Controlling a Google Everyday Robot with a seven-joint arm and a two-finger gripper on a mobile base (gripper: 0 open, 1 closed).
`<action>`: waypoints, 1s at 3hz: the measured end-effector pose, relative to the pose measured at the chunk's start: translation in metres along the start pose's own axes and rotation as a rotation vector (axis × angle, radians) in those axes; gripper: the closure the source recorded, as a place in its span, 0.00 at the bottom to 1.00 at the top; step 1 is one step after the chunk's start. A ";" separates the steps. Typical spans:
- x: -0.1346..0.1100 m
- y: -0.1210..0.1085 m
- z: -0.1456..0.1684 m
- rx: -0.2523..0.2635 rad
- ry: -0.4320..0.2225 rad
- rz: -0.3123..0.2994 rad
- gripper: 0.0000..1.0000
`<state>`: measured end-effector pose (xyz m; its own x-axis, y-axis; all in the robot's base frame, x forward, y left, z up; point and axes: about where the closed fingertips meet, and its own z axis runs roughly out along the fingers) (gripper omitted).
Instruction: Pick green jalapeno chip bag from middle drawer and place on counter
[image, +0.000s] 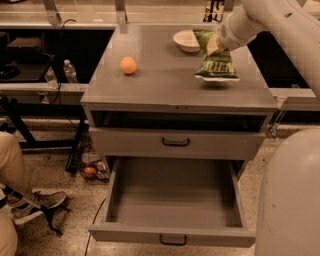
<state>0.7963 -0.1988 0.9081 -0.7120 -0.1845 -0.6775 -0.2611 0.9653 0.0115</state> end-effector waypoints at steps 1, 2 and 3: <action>-0.006 0.000 0.010 -0.009 0.013 0.007 0.26; -0.010 0.003 0.016 -0.017 0.023 0.007 0.04; -0.025 -0.017 0.005 0.021 -0.011 0.030 0.00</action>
Offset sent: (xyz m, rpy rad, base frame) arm 0.0282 0.0074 0.0036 0.0138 0.0285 0.0083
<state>0.8220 -0.2096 0.9215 -0.7123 -0.1534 -0.6849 -0.2255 0.9741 0.0163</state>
